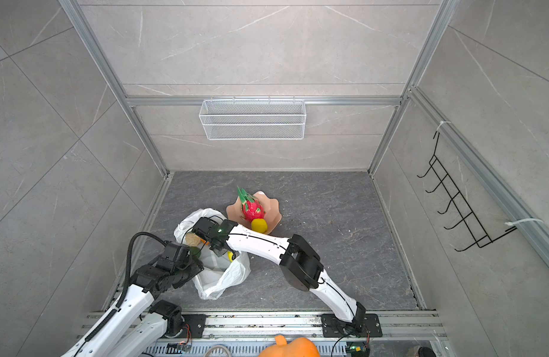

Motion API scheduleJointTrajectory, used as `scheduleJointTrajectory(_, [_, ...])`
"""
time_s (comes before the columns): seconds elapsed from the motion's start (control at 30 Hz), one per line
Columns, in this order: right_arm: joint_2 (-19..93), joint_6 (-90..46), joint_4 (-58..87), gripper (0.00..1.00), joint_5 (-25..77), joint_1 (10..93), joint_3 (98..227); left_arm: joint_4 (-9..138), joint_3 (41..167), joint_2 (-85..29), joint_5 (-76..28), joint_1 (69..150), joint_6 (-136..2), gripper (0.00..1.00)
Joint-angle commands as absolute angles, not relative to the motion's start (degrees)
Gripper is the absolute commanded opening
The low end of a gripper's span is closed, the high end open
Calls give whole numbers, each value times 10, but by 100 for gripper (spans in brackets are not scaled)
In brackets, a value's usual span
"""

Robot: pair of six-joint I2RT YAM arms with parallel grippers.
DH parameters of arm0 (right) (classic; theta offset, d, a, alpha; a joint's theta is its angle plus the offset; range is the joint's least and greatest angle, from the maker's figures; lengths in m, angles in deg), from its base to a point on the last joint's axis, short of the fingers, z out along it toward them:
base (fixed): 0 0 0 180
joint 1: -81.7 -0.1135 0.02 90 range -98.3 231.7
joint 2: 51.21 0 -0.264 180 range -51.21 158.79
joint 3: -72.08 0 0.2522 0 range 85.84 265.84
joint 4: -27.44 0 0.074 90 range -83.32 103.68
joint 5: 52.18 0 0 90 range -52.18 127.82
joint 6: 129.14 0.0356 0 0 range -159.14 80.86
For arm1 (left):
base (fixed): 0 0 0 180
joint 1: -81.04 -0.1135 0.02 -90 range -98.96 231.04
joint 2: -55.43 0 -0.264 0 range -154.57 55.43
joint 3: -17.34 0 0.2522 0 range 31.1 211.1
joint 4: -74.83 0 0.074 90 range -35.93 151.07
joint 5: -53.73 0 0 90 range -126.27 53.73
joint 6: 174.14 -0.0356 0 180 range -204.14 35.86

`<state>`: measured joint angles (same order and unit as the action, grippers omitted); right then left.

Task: Take fruits out of the plastic bag
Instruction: Pick up the fruit from the plastic bag.

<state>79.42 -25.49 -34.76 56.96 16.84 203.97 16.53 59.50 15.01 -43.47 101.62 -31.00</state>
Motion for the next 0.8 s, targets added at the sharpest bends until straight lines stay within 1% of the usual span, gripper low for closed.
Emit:
scheduleJointTrajectory(0.0, [740, -260, -320, 22, 575, 161, 2006, 166, 598, 157, -439, 1014, -313, 63])
scheduleJointTrajectory(0.43, [552, -253, -269, 23, 540, 146, 1860, 157, 598, 169, -446, 1014, -310, 63])
scheduleJointTrajectory(0.63, [485, -251, -262, 24, 531, 146, 1831, 156, 599, 168, -445, 1014, -309, 63])
scheduleJointTrajectory(0.77, [455, -258, -274, 25, 555, 154, 1838, 157, 599, 167, -446, 1014, -310, 63])
